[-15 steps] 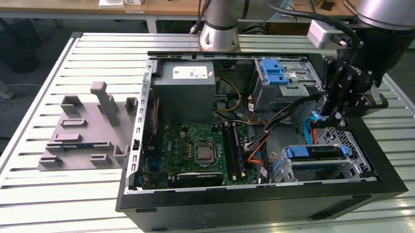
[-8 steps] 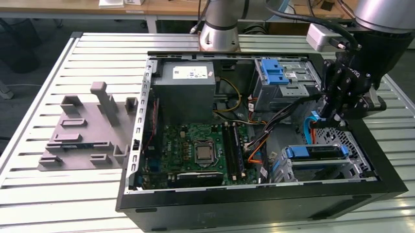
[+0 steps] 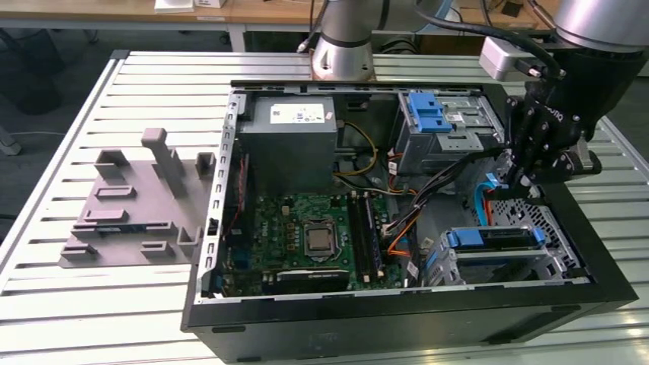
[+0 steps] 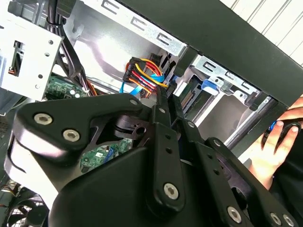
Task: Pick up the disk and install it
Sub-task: 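Insert the first disk wire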
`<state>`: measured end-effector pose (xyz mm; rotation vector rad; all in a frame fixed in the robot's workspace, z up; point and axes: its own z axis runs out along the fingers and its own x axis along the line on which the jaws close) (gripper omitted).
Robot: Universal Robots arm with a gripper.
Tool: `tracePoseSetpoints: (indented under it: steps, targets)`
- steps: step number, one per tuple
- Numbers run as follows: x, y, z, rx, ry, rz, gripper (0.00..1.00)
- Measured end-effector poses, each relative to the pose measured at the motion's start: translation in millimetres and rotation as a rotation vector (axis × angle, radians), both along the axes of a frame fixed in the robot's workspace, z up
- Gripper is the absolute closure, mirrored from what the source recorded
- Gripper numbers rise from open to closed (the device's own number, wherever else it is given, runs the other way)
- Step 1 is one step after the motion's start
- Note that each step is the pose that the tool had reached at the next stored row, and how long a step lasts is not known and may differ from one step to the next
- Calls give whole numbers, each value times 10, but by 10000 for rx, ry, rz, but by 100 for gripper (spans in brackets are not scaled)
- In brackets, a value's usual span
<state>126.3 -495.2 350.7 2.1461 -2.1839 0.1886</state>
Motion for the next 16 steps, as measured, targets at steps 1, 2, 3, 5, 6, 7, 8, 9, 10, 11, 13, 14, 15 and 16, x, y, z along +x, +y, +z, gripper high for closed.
tracePoseSetpoints:
  steps: [1,2,3,5,6,7,8,9,10,11,13,14,15,16]
  targets:
    - [0,0,0,0,1,0,82]
    - [0,-1,0,0,4,0,82]
    - [0,-6,-1,1,8,0,82]
    - [0,-28,-2,2,18,0,82]
    - [0,-46,-4,6,22,1,82]
    - [0,-65,-7,13,29,0,82]
    - [0,-88,-10,32,34,1,82]
    - [0,-105,-14,73,42,0,82]
    - [0,-116,-17,149,53,0,82]
    - [0,-126,-18,234,65,0,82]
    - [0,-142,-22,395,88,-4,82]
    - [0,-152,-27,428,100,-7,82]
    - [0,-165,-36,435,110,-12,82]
    - [0,-181,-46,440,120,-17,82]
